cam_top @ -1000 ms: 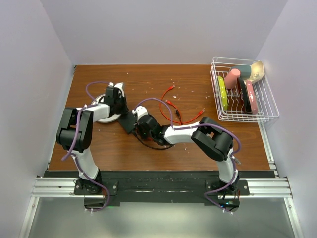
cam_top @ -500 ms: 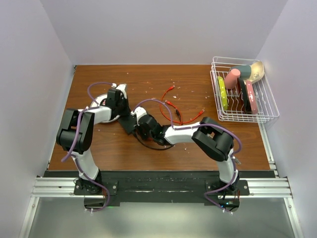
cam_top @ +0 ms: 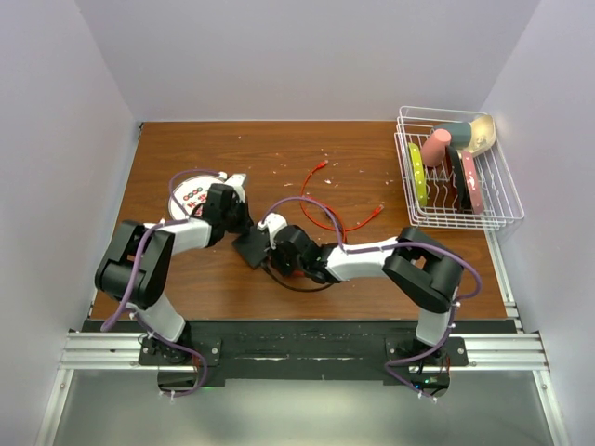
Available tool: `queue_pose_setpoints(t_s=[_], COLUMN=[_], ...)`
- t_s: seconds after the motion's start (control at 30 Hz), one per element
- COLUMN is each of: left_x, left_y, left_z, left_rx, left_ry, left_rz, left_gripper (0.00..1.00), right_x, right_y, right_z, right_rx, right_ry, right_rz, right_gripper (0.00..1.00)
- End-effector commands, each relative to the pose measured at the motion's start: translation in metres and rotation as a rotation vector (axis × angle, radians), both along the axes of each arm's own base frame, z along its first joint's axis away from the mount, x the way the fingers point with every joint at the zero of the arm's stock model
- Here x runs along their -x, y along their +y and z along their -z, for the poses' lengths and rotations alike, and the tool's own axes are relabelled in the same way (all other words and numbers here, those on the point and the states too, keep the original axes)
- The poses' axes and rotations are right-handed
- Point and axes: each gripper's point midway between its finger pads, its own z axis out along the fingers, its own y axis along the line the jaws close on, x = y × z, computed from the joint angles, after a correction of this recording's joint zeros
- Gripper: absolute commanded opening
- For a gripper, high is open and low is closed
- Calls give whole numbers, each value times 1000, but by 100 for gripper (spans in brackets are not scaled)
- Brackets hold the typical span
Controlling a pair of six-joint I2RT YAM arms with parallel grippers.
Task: Insert the plug into the switch port
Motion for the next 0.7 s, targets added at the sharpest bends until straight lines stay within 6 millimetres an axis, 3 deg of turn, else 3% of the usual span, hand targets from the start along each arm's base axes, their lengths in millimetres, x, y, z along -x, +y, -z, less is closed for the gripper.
queue_pose_setpoints(t_s=[0.0,0.23,0.43,0.67], left_x=[124,140,145,151], left_y=[-42,-55,-60,-64], left_z=[38,38,39,38], left_rx=[123,155,163,173], left_ry=[378,378,380,382], left_rz=[190,239,270,293], left_gripper=[0,0,0,0], right_x=[-10,-9,-5,-14], right_y=[-17,-31,-15,-12], right_z=[-10,-3,9,-1], right_rx=[-18,26,32,15], right_ry=[-47,-73,-66,-105], right_rz=[58,57,-49,-22], right_gripper=[0,0,0,0])
